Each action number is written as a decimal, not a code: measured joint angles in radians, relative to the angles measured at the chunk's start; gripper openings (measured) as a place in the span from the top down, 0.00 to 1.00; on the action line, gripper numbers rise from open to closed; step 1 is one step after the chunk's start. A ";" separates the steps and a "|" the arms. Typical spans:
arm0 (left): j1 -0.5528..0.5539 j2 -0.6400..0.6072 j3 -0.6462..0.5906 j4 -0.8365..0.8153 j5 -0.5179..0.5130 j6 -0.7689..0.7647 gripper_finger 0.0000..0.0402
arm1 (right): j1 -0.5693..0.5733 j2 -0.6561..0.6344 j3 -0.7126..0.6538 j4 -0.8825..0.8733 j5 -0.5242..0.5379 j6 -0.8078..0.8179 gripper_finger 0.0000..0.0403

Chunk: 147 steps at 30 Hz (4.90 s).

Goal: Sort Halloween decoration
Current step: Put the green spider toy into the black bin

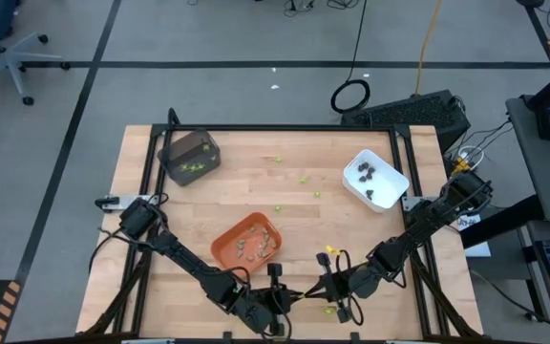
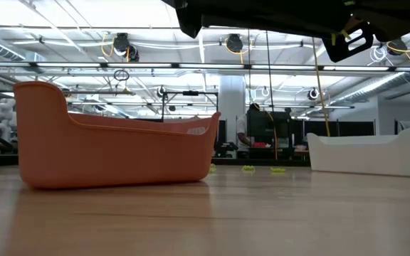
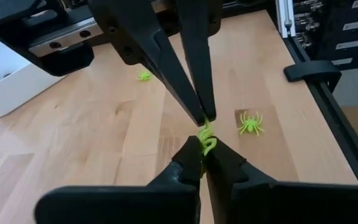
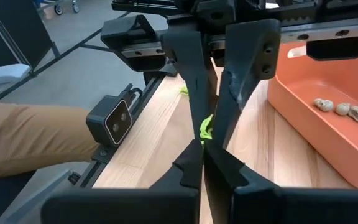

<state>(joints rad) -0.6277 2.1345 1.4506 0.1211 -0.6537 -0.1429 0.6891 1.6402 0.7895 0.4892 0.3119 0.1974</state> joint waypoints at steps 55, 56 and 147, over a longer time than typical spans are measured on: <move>-0.006 -0.069 0.000 0.058 -0.033 1.092 1.00 | 0.079 -0.131 0.000 -0.430 0.001 0.071 0.65; -0.006 -0.069 0.000 0.058 -0.033 1.088 1.00 | 0.079 -0.131 0.000 -0.430 0.001 0.071 0.65; 1.086 -0.905 -0.660 -0.947 0.155 -0.371 1.00 | -0.042 -0.130 0.000 -0.478 0.028 -0.268 0.65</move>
<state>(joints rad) 0.4580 1.2298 0.7902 -0.8261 -0.4982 -0.5137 0.6467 1.5097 0.7895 0.0113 0.3403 -0.0708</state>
